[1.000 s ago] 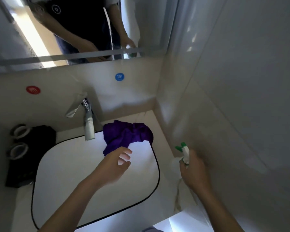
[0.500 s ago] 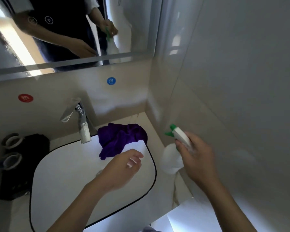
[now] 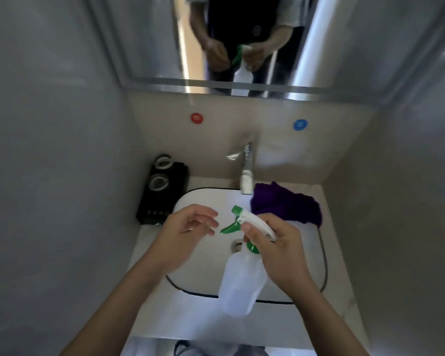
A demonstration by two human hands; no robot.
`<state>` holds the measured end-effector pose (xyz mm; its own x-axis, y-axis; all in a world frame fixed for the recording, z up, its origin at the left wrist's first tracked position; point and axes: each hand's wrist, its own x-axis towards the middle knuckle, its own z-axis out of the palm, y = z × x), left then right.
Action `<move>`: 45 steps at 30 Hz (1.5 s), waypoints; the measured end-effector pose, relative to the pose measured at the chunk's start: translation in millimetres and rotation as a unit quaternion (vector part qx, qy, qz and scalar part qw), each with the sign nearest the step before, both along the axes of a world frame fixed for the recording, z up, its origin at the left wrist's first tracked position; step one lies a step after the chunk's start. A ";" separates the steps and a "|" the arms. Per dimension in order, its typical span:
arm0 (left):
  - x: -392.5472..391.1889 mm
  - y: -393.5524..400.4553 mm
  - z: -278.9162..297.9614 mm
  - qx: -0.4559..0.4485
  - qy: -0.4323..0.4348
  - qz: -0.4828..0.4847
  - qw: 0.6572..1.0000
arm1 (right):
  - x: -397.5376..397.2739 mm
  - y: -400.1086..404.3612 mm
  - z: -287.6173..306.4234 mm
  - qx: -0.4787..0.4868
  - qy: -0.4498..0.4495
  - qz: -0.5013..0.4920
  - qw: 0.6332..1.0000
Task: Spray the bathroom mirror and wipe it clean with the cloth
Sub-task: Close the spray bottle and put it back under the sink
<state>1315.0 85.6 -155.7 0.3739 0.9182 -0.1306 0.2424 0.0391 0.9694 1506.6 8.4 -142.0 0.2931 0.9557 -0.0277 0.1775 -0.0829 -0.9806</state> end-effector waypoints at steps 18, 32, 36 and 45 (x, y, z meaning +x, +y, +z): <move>-43.2 -7.2 8.7 0.094 0.008 0.001 0.996 | -64.1 19.0 -17.8 -0.028 0.052 0.055 0.997; -28.9 0.6 2.7 0.136 0.035 -0.026 0.990 | -62.4 18.9 -31.6 -0.056 0.102 0.004 0.993; -29.4 6.3 0.7 0.132 0.051 -0.027 0.990 | -64.1 20.9 -32.4 -0.049 0.099 0.009 0.994; -21.4 9.3 1.0 0.130 0.031 -0.031 0.991 | -59.4 21.8 -37.4 -0.035 0.097 -0.002 0.995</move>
